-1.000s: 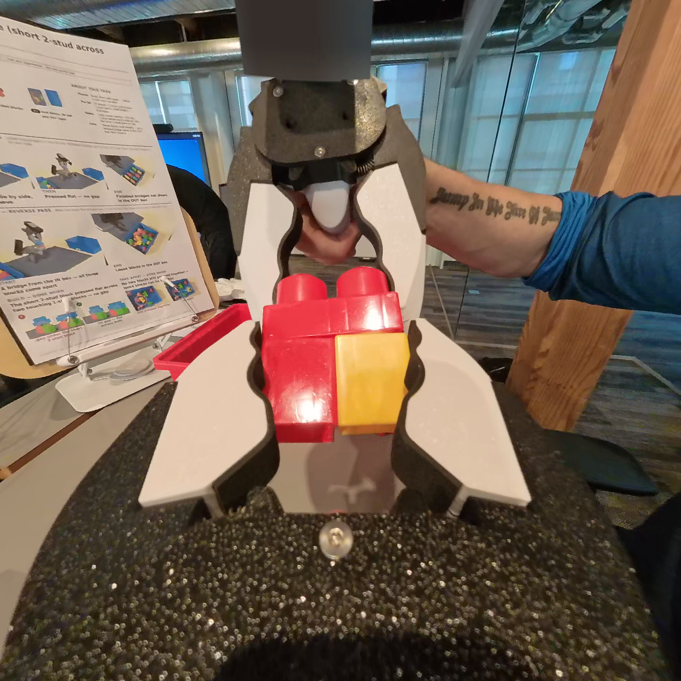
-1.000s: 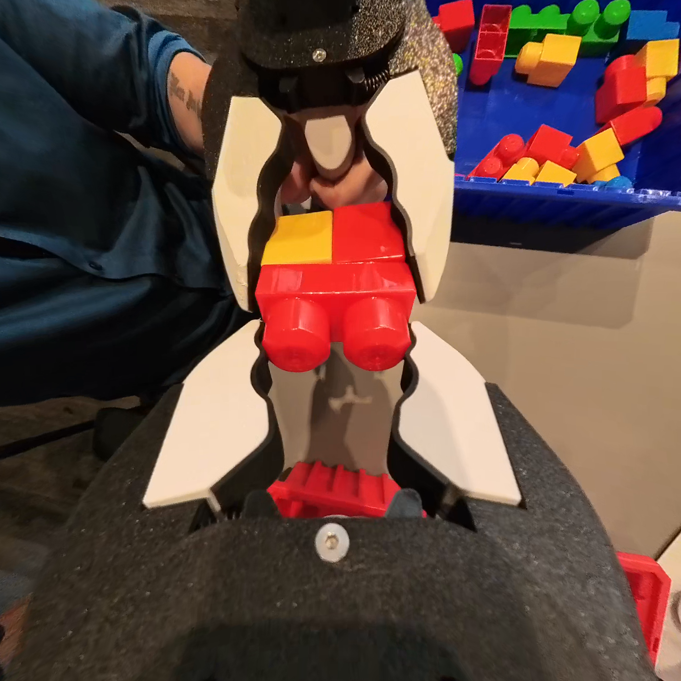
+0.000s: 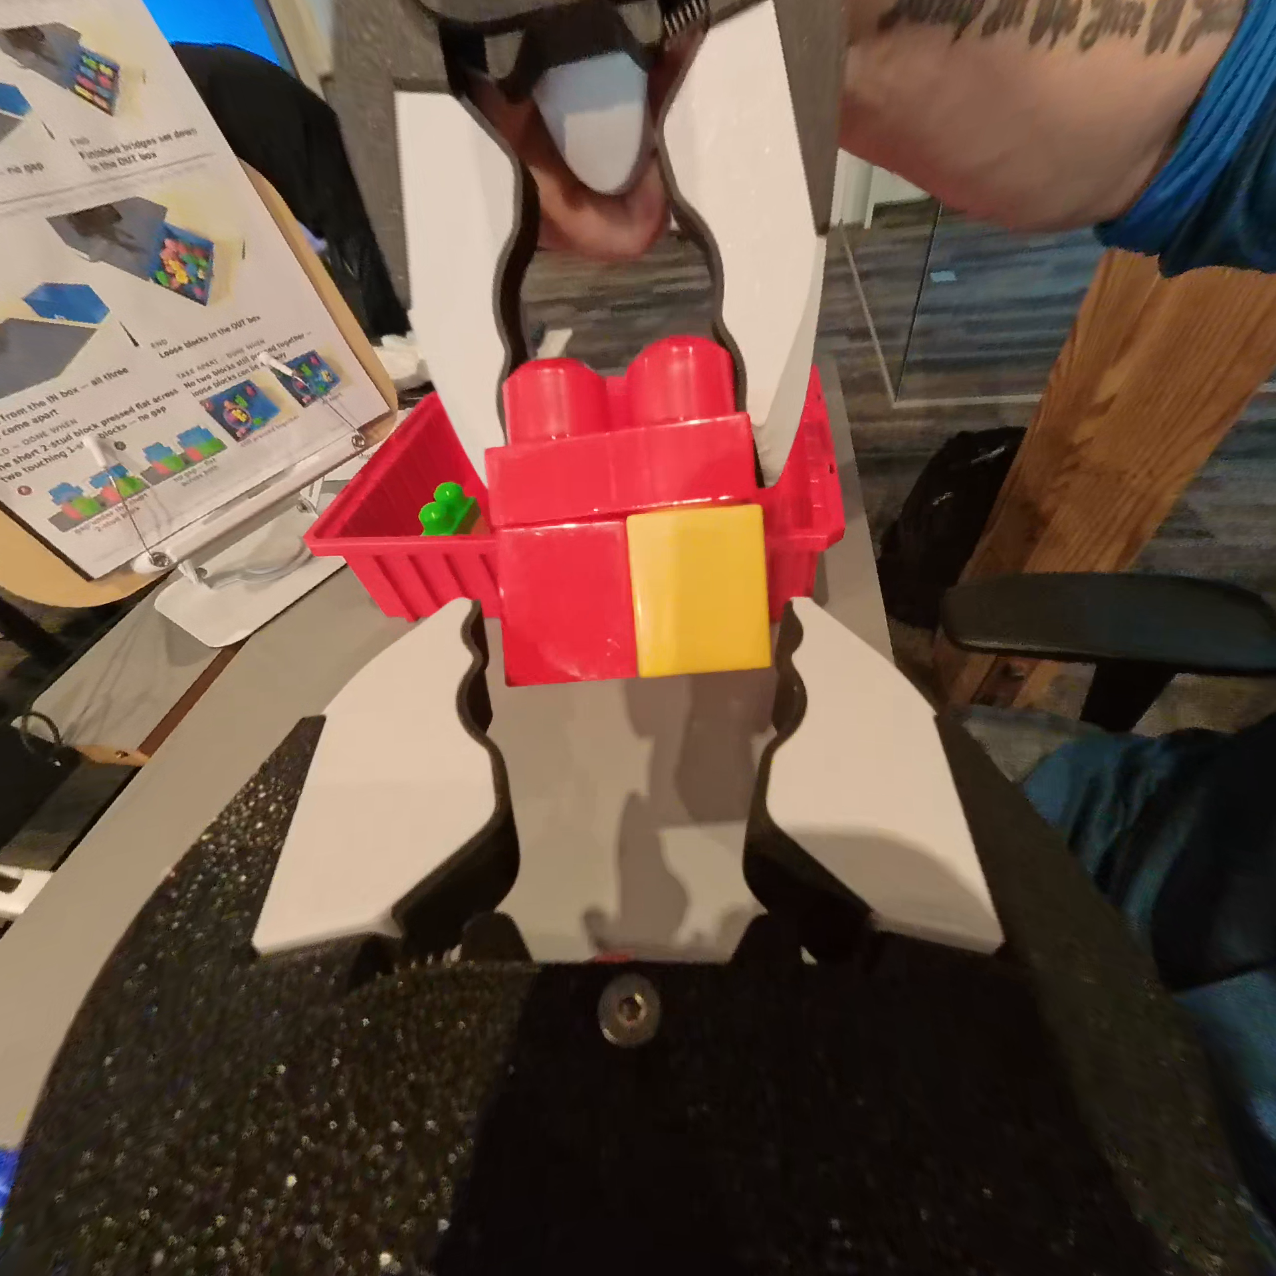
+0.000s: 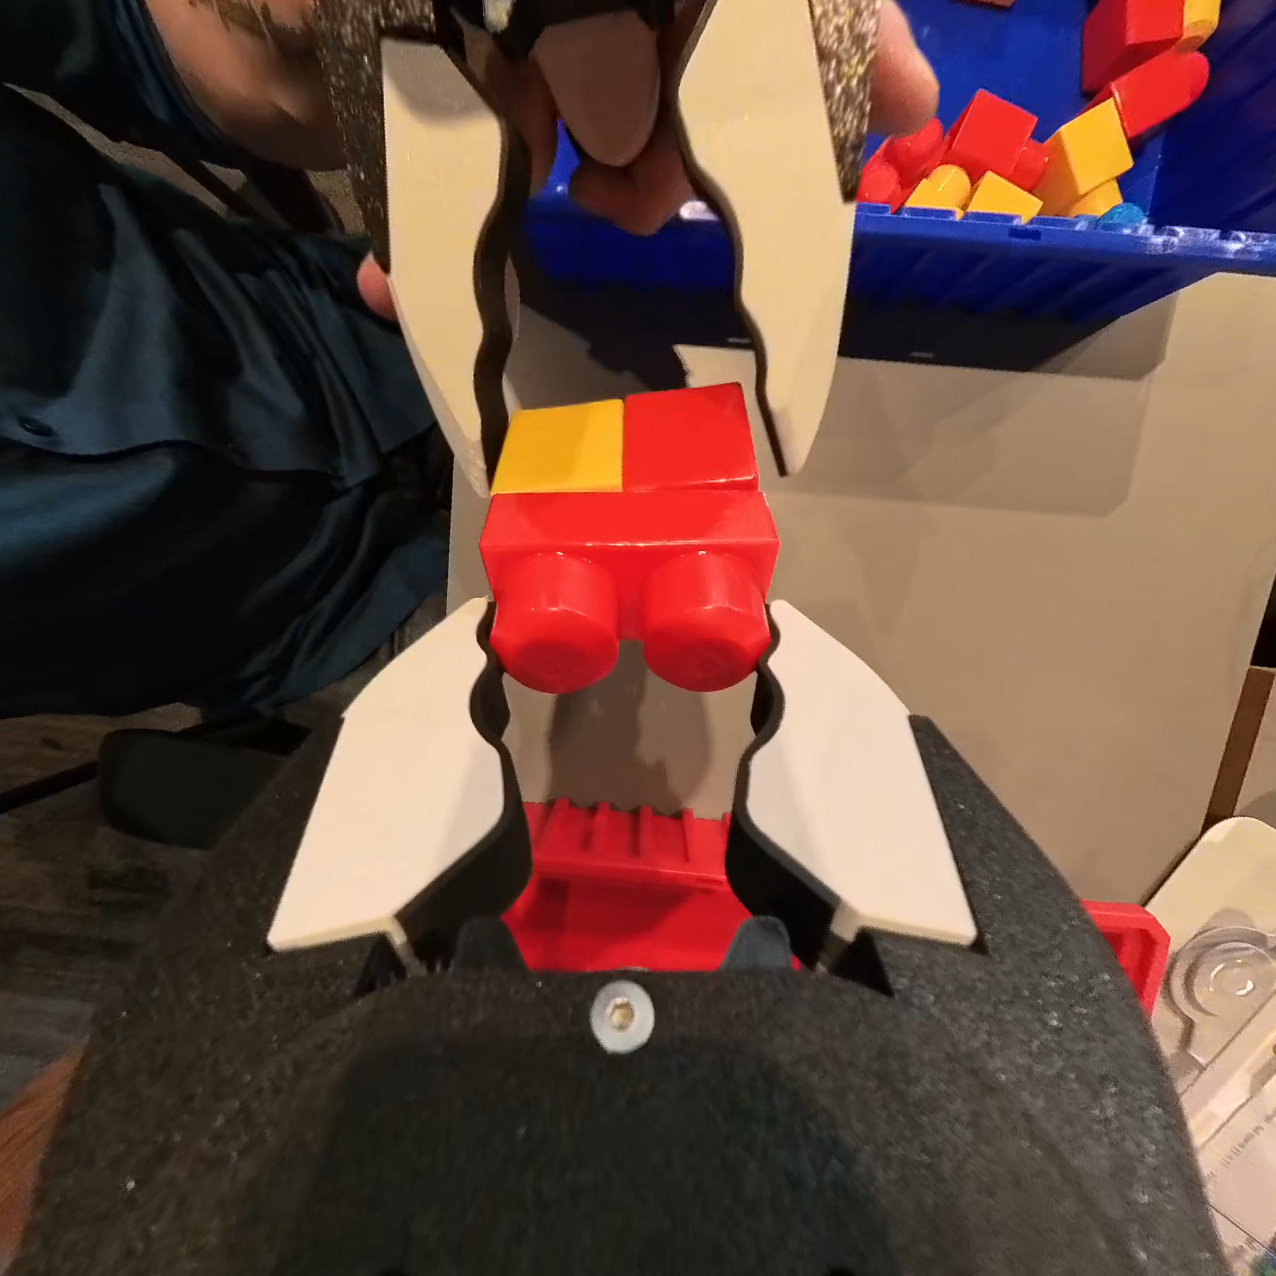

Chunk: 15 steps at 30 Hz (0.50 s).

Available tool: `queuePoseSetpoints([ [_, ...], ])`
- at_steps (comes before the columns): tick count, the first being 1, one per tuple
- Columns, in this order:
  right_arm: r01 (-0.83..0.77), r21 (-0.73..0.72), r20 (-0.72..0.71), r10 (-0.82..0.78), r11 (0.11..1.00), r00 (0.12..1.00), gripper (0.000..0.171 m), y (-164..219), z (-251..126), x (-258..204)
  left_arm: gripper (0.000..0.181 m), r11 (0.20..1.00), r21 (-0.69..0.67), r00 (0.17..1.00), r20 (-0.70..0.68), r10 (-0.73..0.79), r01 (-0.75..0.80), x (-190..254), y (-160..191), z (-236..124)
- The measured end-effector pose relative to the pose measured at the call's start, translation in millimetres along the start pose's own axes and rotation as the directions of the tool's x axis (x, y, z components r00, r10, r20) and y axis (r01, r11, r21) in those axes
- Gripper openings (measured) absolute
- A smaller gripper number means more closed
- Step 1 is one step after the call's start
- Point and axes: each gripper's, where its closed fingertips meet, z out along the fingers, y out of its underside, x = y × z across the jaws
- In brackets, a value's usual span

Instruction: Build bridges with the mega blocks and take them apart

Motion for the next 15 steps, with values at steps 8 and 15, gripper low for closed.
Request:
queuePoseSetpoints([
  [8,0.011,-0.039,-0.005,-0.011,0.999,1.0,0.07,-2.1,3.3,-2.2,0.077,0.992,-0.119,0.998,0.037,0.053,-0.048,2.5,13.3,8.0],
  [15,0.035,-0.049,-0.015,-0.035,0.998,0.999,0.07,-2.5,1.6,-4.7,0.077,0.992,-0.117,0.997,0.051,0.053,-0.046,5.5,12.1,8.2],
])
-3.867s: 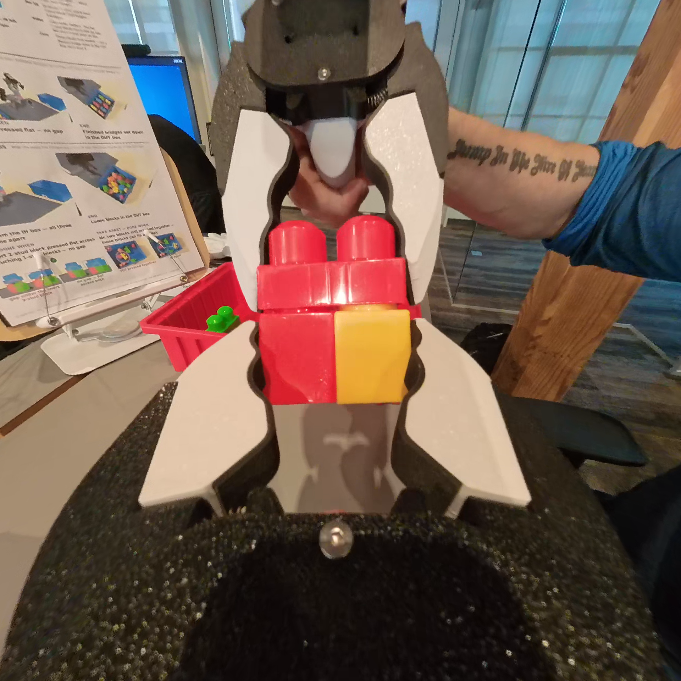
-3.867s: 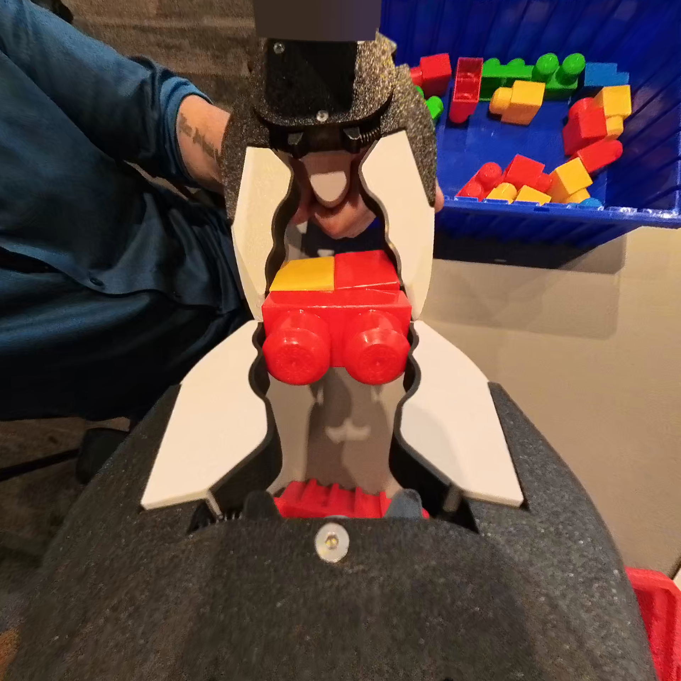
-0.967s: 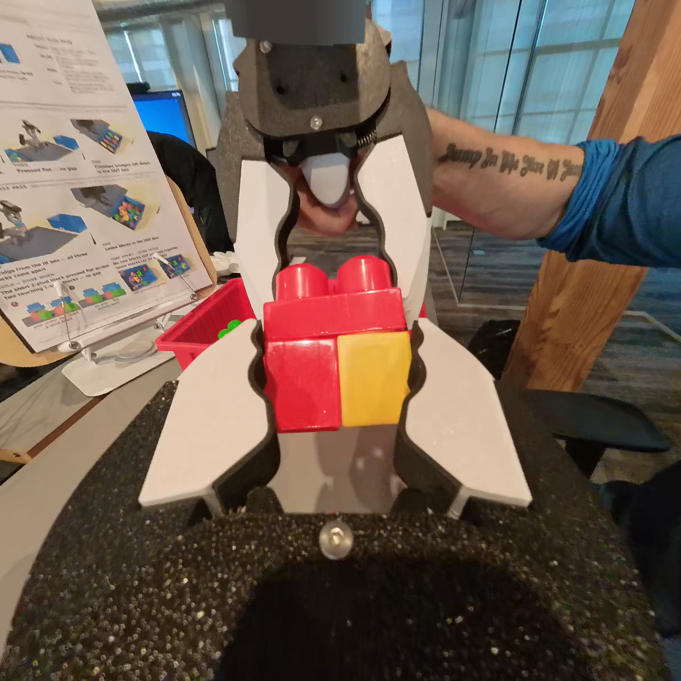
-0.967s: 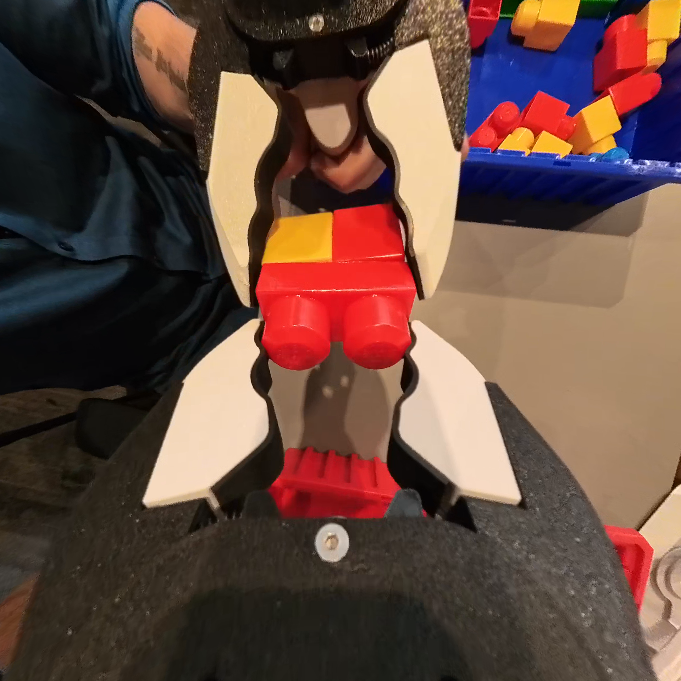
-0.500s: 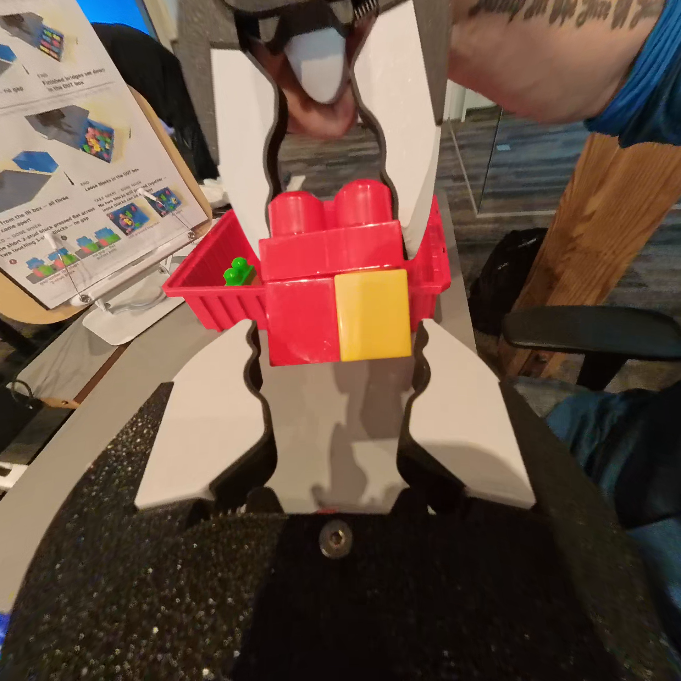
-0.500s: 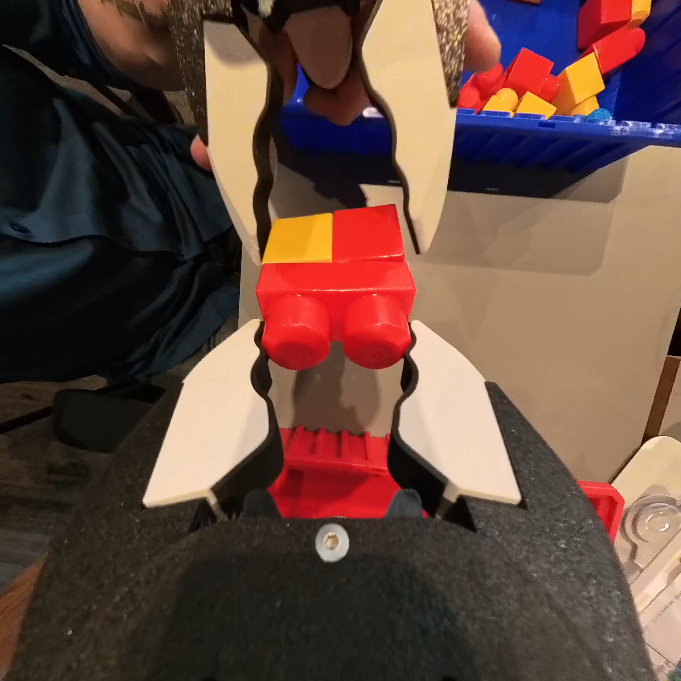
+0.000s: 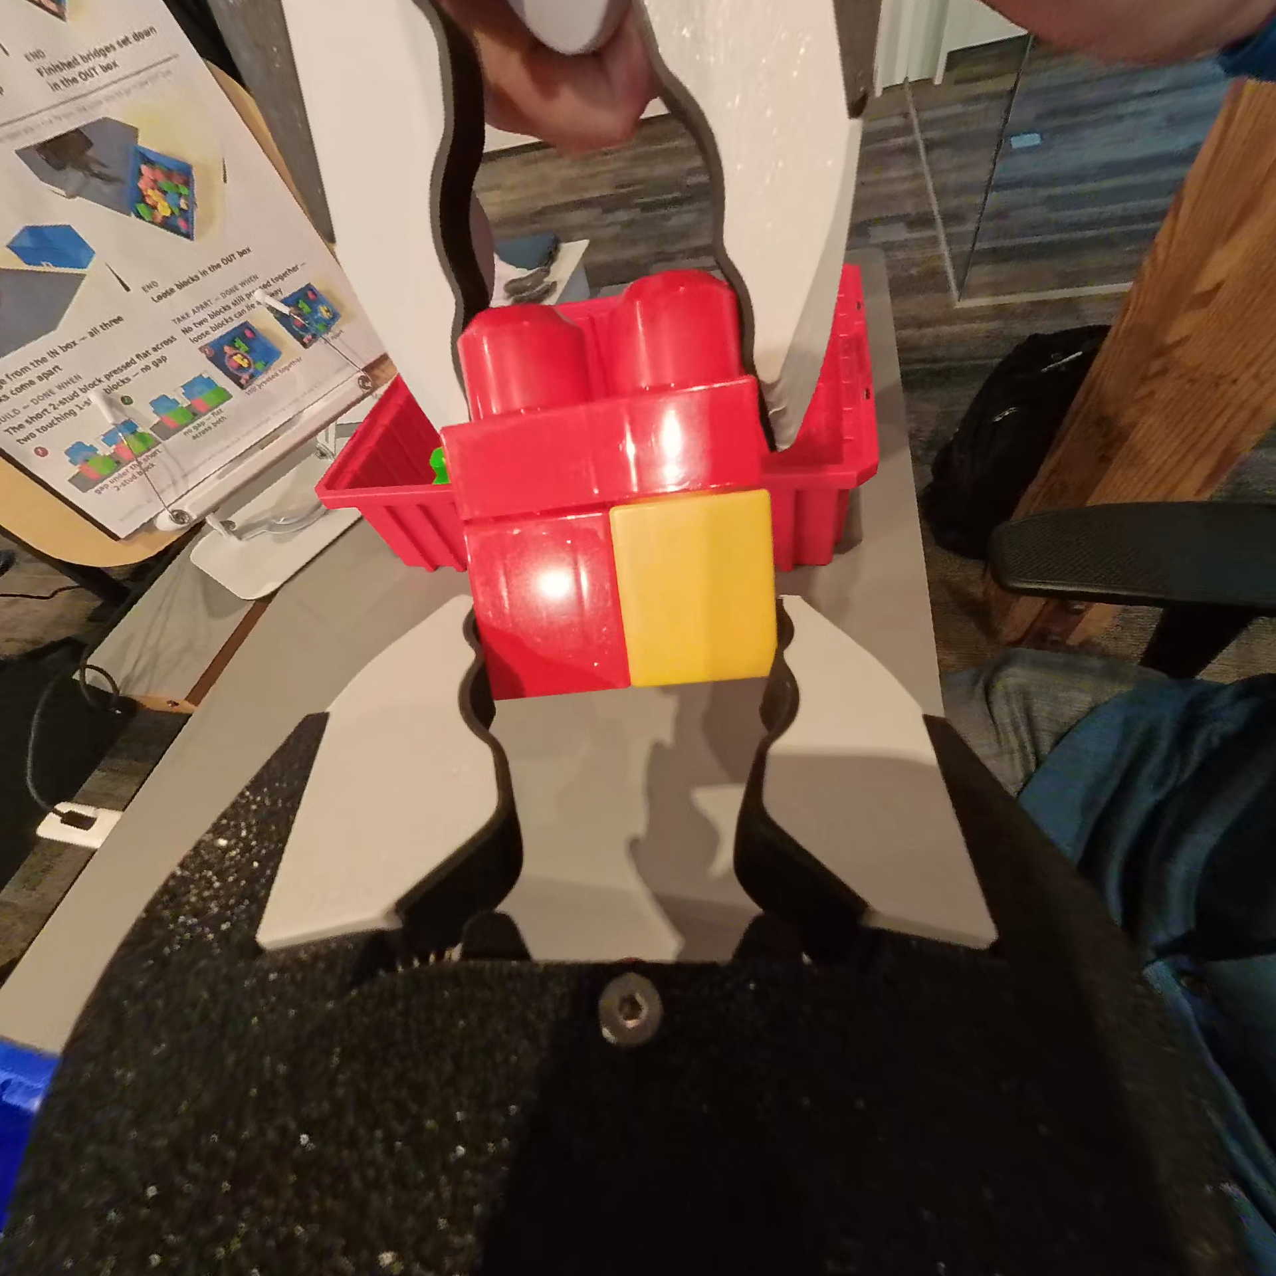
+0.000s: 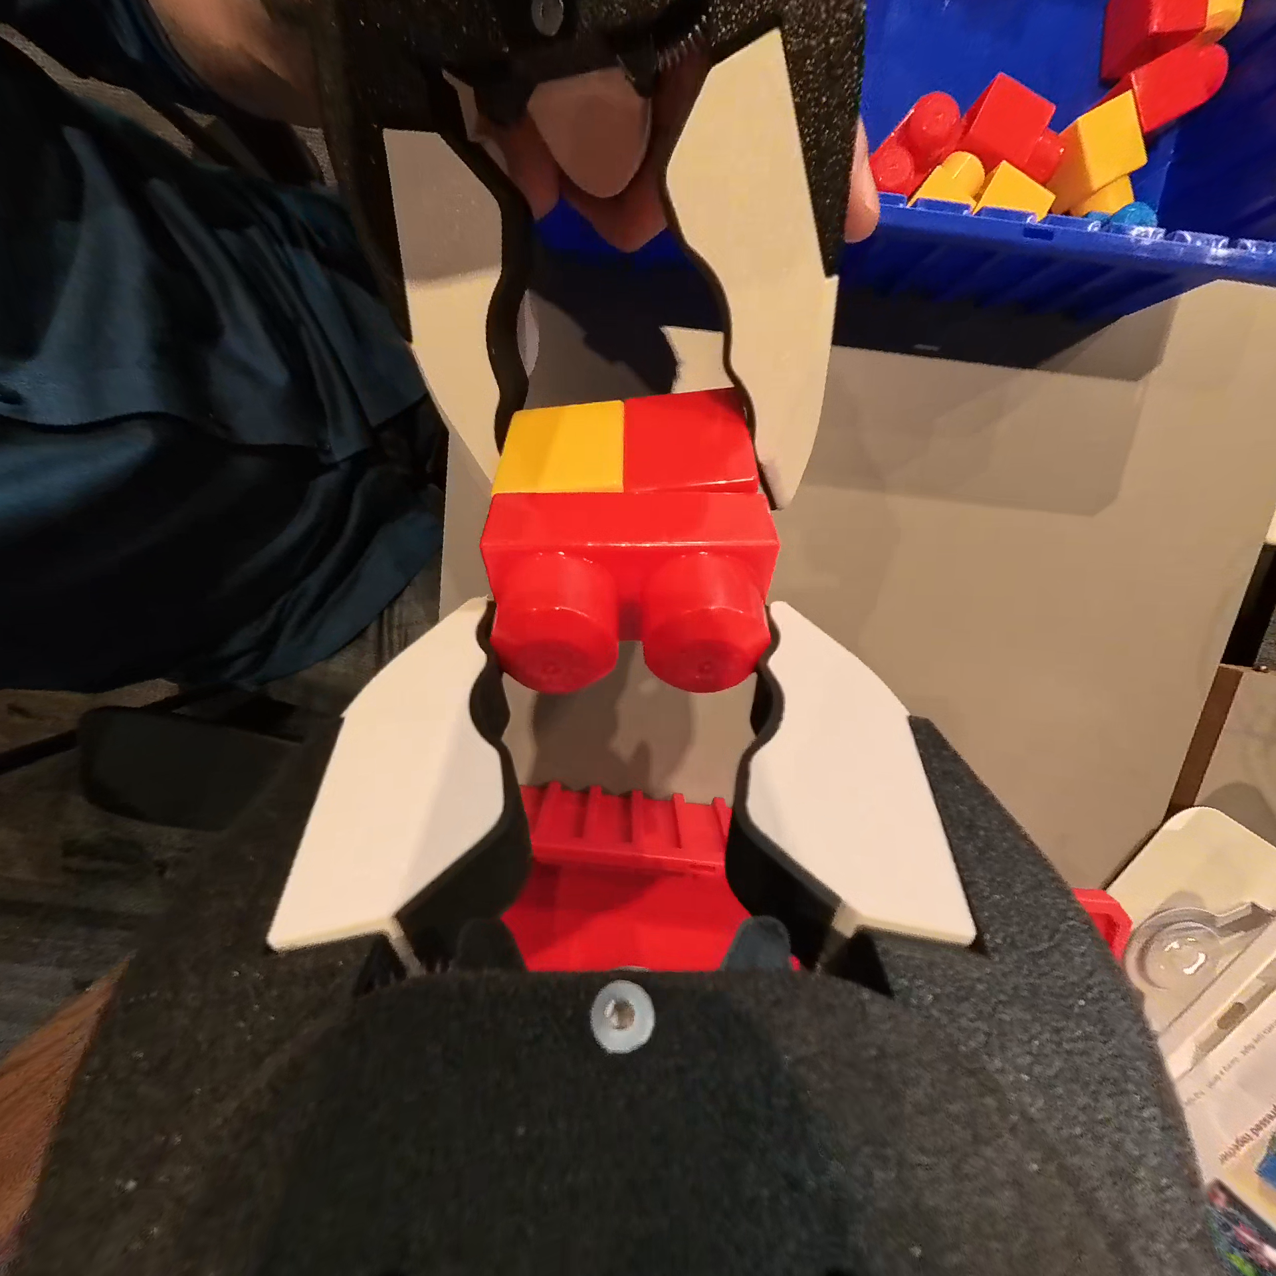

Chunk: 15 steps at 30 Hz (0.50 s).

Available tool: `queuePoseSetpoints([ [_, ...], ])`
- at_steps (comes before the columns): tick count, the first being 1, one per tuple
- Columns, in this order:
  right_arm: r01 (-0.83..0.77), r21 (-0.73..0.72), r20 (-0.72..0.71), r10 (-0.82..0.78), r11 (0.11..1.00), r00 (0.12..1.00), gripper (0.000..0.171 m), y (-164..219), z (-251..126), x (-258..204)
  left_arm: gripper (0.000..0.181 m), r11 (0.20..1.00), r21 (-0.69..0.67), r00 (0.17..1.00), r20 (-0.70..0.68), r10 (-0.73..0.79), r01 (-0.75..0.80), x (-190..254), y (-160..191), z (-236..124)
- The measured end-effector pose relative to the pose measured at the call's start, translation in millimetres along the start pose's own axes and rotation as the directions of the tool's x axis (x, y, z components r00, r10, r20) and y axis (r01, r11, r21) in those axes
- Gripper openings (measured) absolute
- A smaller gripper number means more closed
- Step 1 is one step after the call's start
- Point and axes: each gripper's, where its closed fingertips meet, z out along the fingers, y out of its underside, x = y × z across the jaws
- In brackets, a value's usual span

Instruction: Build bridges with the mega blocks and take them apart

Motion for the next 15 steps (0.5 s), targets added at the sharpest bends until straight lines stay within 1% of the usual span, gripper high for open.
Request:
queuePoseSetpoints([
  [9,0.009,-0.061,0.007,-0.009,0.998,1.0,0.07,6.3,2.2,0.0,0.076,1.0,-0.001,1.0,0.012,0.013,-0.013,0.9,2.3,7.5],
  [12,0.013,-0.044,0.0,-0.013,0.999,1.0,0.07,3.2,0.2,-0.1,0.076,1.0,0.026,1.0,0.015,0.009,-0.009,0.5,-1.7,5.6],
  [15,0.018,-0.074,-0.016,-0.019,0.997,1.0,0.07,5.8,3.9,1.4,0.076,1.0,-0.004,0.999,0.029,0.021,-0.021,-0.3,2.9,7.9],
])
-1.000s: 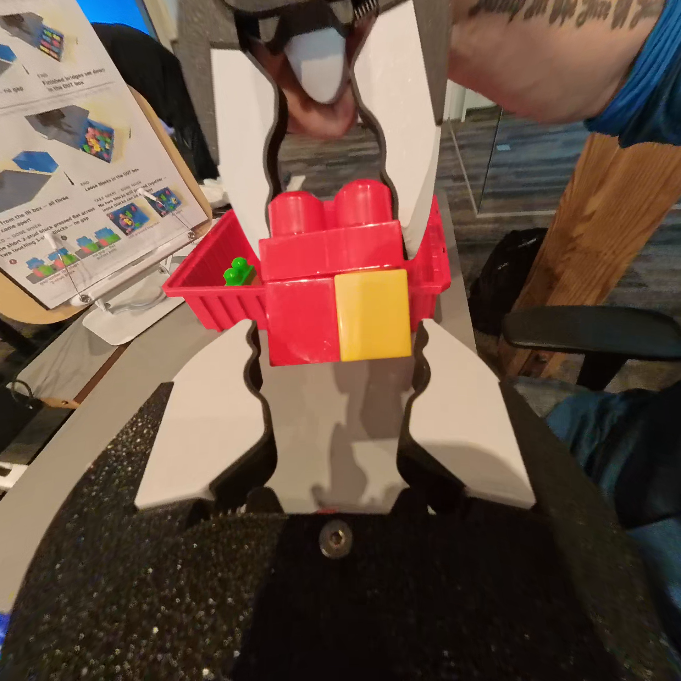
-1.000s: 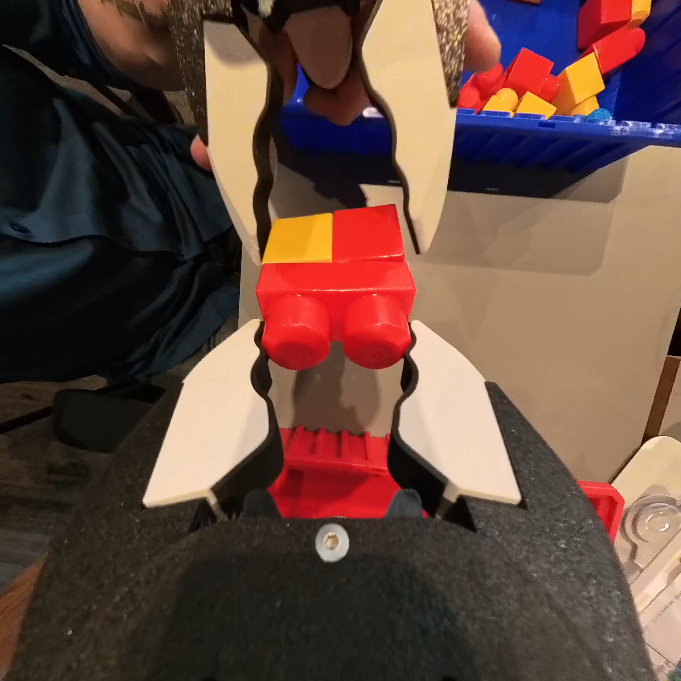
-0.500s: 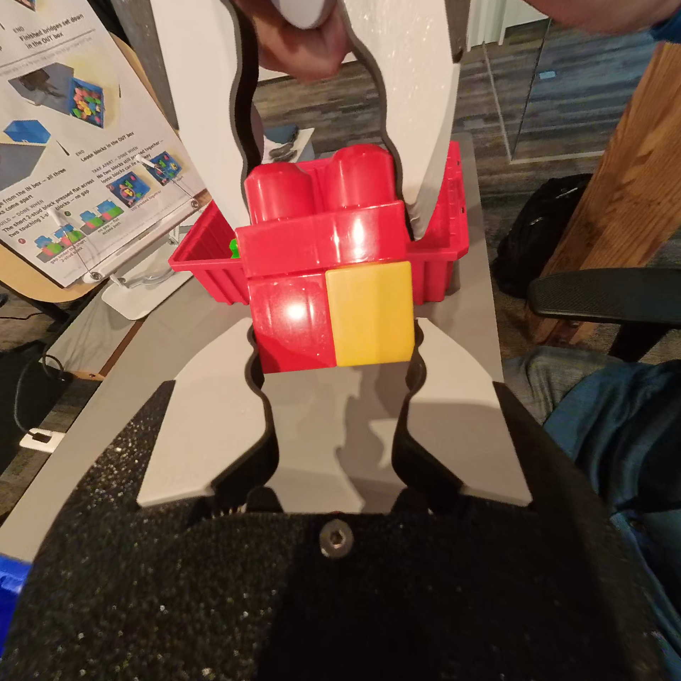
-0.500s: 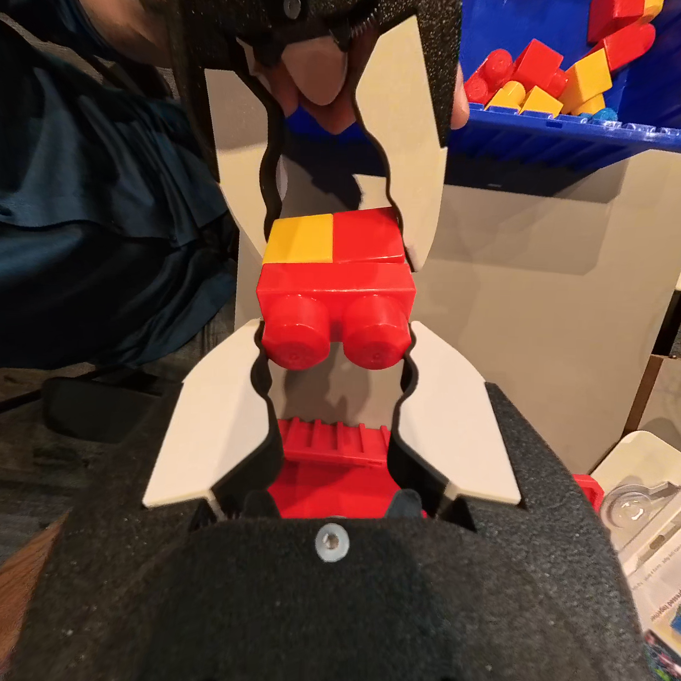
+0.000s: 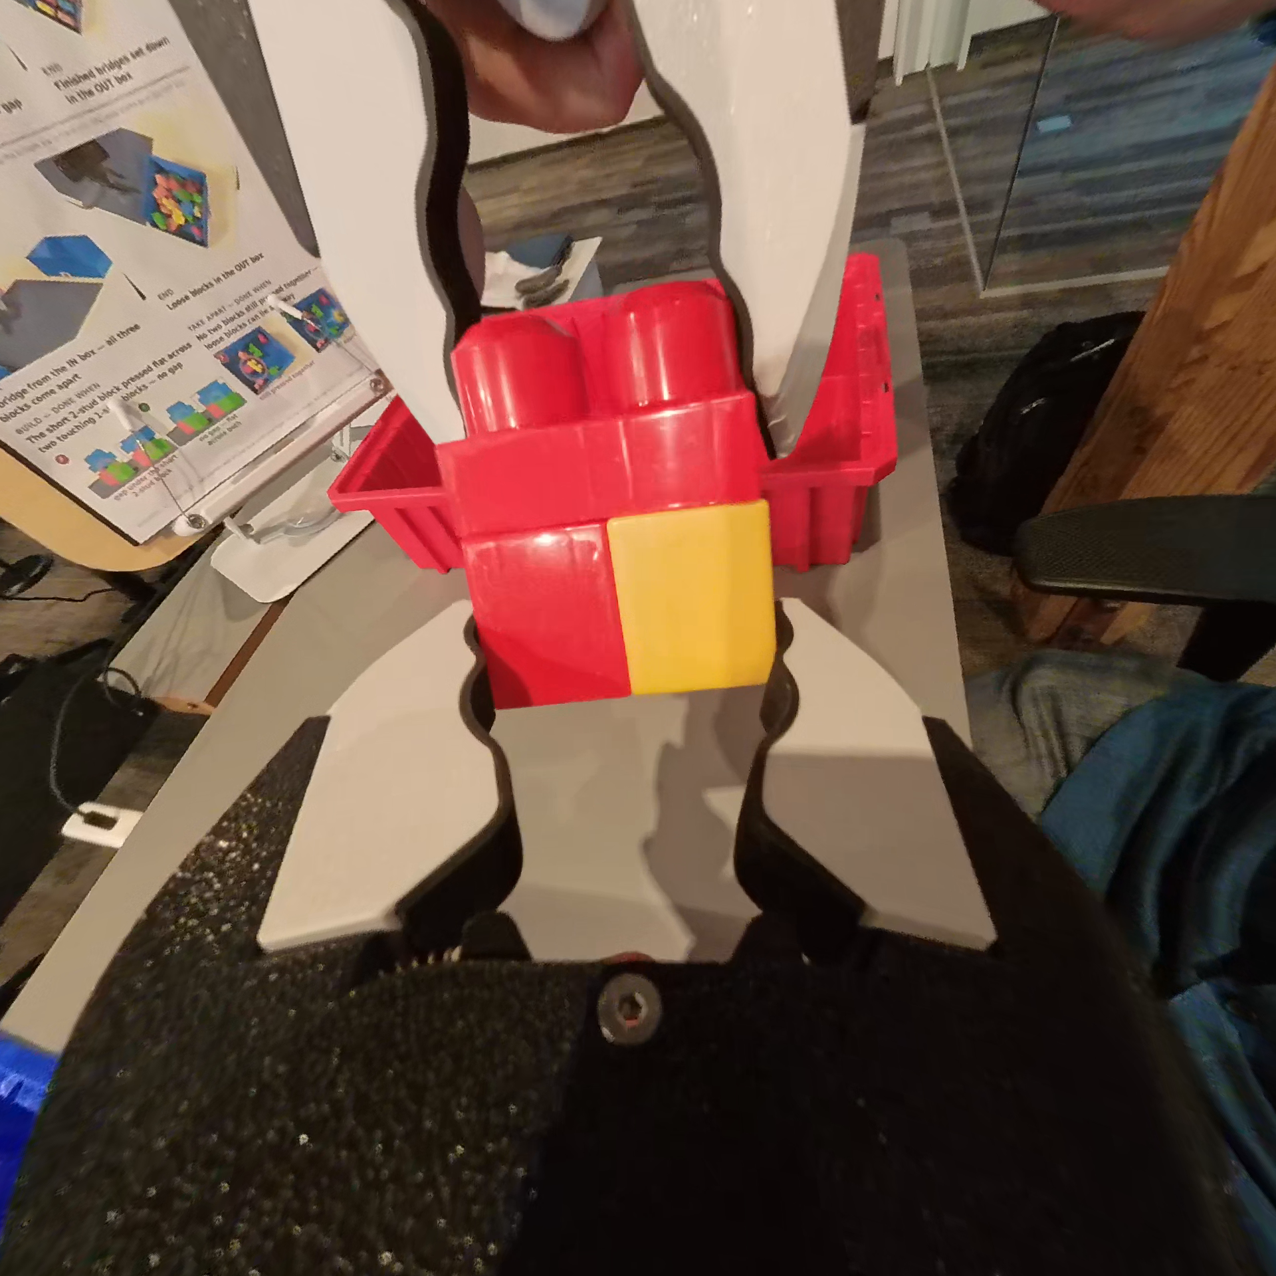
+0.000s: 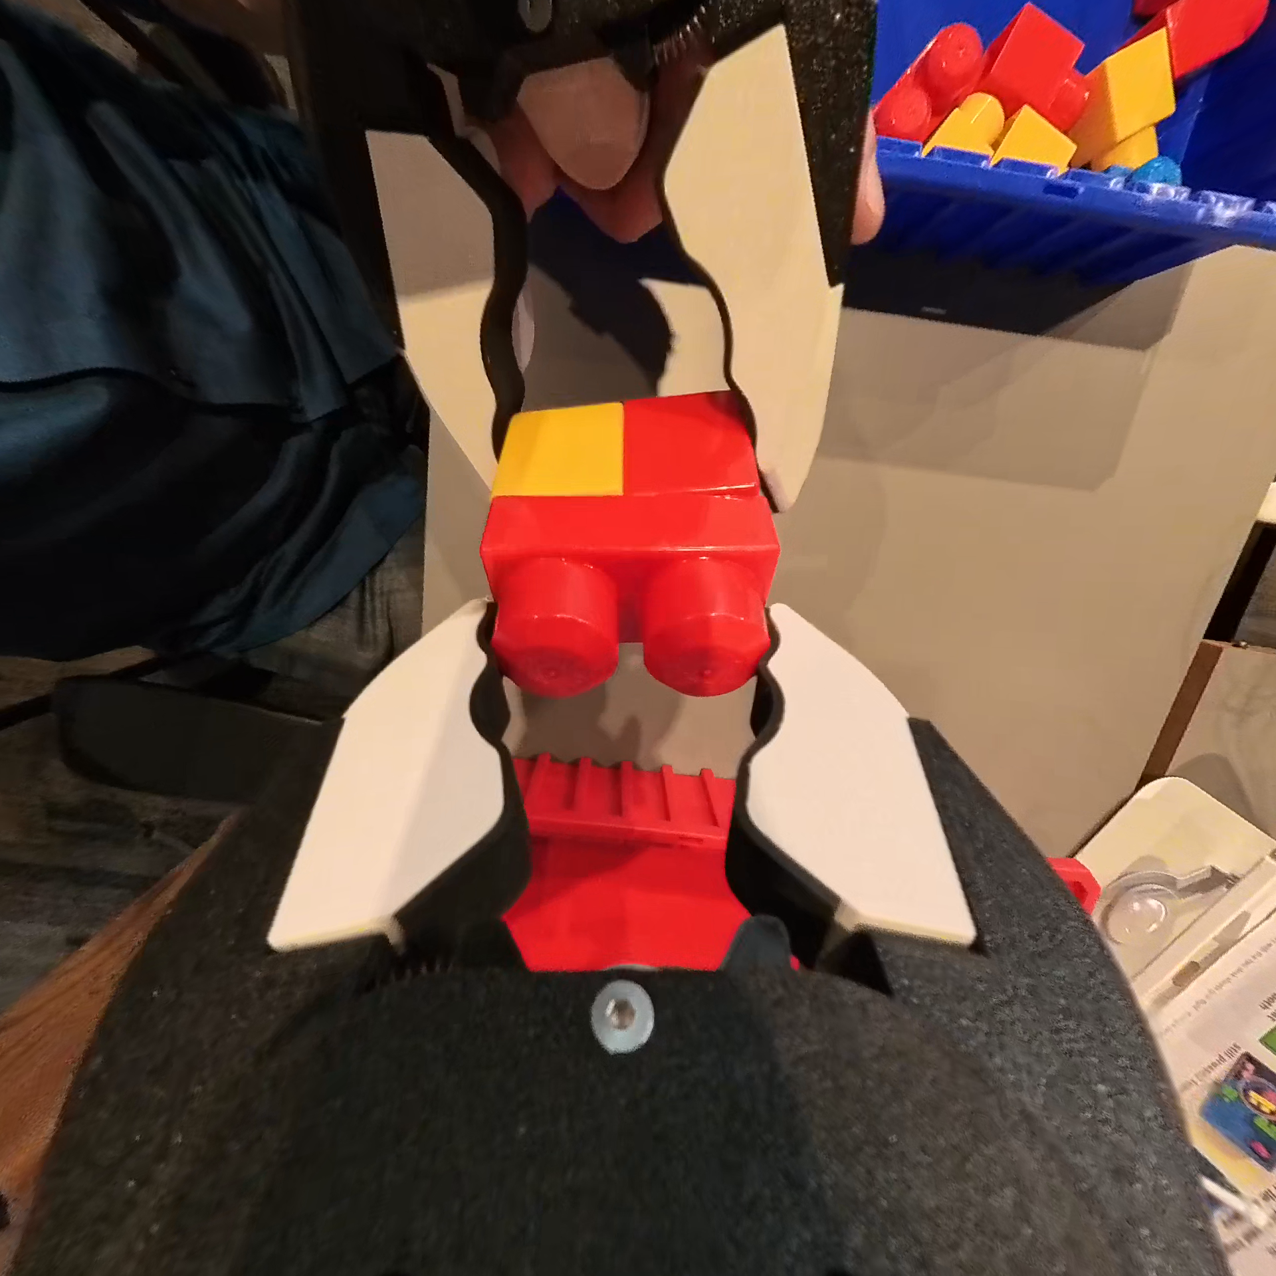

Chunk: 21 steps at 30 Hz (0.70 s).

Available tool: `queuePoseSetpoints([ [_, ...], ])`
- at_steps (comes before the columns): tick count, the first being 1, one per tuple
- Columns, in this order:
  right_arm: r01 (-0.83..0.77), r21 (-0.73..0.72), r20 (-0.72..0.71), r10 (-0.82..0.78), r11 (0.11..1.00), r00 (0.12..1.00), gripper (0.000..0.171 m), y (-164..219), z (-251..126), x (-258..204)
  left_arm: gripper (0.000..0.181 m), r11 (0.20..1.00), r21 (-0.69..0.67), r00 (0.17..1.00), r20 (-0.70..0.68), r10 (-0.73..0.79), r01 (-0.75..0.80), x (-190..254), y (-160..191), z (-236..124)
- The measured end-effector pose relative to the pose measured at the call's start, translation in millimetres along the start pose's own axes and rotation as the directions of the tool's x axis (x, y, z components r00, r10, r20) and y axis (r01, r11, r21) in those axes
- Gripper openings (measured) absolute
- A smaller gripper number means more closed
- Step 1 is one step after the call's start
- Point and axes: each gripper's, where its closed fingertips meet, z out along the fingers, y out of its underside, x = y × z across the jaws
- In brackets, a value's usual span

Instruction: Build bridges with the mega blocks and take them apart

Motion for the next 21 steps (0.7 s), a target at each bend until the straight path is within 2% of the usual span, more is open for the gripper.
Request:
queuePoseSetpoints([
  [7,-0.01,0.008,-0.004,0.01,1.0,1.0,0.07,4.4,1.3,-1.0,0.076,1.0,0.008,1.0,-0.01,-0.005,0.005,1.8,0.5,4.2],
  [14,-0.022,0.124,0.009,0.021,0.992,1.0,0.072,-2.3,-8.4,-1.9,0.077,0.995,0.093,1.0,-0.011,-0.025,0.026,0.3,-10.2,0.4],
  [18,-0.038,0.261,0.012,0.036,0.965,0.999,0.091,-12.8,-21.5,-0.4,0.077,0.986,0.152,0.998,-0.027,-0.065,0.069,-4.2,-15.2,-8.2],
  [21,-0.042,0.309,-0.03,0.054,0.95,0.998,0.113,-16.2,-26.6,4.6,0.077,0.981,0.173,0.996,-0.043,-0.083,0.089,-5.7,-16.8,-11.5],
])
